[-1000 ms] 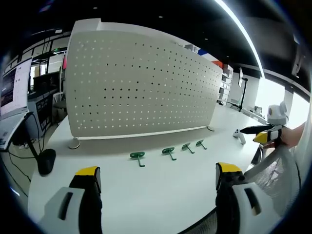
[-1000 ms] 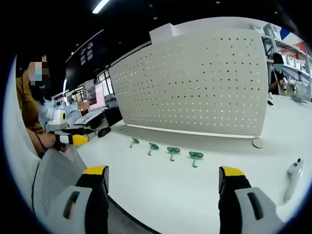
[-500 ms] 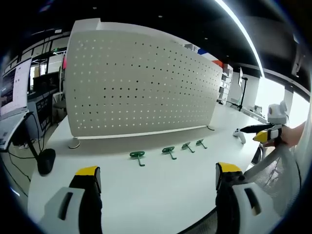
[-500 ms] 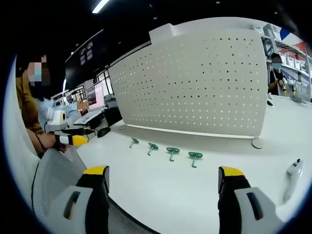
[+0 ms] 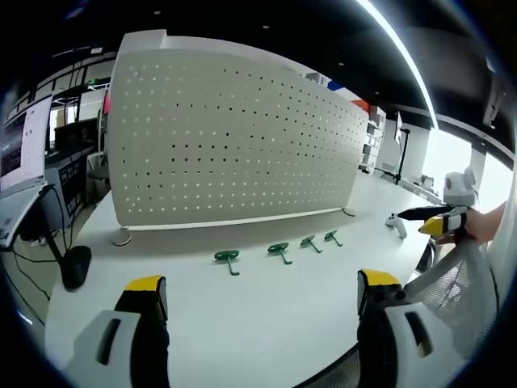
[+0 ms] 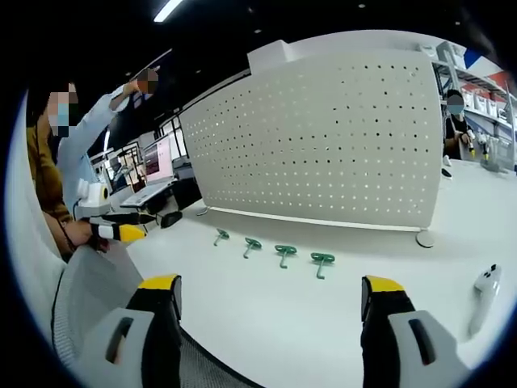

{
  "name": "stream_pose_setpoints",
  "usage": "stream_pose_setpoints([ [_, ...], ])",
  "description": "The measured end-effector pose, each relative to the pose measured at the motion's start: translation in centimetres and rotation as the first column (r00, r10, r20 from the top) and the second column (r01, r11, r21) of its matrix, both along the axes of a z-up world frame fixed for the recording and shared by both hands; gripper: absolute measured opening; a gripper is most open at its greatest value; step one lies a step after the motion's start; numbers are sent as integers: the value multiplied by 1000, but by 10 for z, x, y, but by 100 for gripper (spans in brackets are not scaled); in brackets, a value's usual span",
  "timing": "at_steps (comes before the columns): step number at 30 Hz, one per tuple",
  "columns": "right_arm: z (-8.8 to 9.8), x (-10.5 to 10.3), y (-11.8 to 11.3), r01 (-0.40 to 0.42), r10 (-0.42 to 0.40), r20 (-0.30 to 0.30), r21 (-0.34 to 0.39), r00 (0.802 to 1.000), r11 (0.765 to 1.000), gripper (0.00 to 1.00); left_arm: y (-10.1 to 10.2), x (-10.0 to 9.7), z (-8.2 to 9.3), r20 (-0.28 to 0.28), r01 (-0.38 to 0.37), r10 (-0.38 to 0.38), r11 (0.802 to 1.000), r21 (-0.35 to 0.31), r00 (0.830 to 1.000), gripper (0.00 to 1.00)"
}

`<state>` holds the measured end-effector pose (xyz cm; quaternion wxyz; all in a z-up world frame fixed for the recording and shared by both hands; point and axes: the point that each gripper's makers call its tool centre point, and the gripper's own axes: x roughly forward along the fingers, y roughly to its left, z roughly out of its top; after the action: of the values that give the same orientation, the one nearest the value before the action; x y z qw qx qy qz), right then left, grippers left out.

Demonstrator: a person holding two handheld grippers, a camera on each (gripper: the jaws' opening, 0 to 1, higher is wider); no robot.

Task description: Insert the hook assembly into the mounting plate slot until the hook locks in place.

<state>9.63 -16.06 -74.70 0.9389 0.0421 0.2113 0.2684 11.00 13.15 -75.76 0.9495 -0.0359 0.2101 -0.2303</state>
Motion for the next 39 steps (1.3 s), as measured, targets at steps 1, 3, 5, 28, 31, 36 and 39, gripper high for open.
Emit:
stream_pose_setpoints([
  [1,0,0,0,-1,1,2,-1,1000,1000,90,0,0,0,2,0,0,1000,3,1000,100],
  [3,0,0,0,-3,3,8,-7,1000,1000,90,0,0,0,0,1,-1,1000,0,1000,100],
  [5,0,0,0,-4,4,8,-7,1000,1000,89,0,0,0,-2,2,-2,1000,4,1000,100],
  [28,4,0,0,-7,7,19,-8,1000,1000,88,-1,-1,-1,-4,7,-7,1000,15,1000,99],
  [31,5,1,0,-8,8,21,-9,1000,1000,88,-2,-1,-1,-8,11,-11,1000,13,1000,99],
  [36,8,2,0,-5,6,20,-10,1000,1000,88,-2,-2,-2,-11,13,-13,1000,14,1000,98],
  [39,9,2,0,-7,8,22,-13,1000,1000,87,-2,-1,-2,-11,13,-13,1000,13,1000,98],
])
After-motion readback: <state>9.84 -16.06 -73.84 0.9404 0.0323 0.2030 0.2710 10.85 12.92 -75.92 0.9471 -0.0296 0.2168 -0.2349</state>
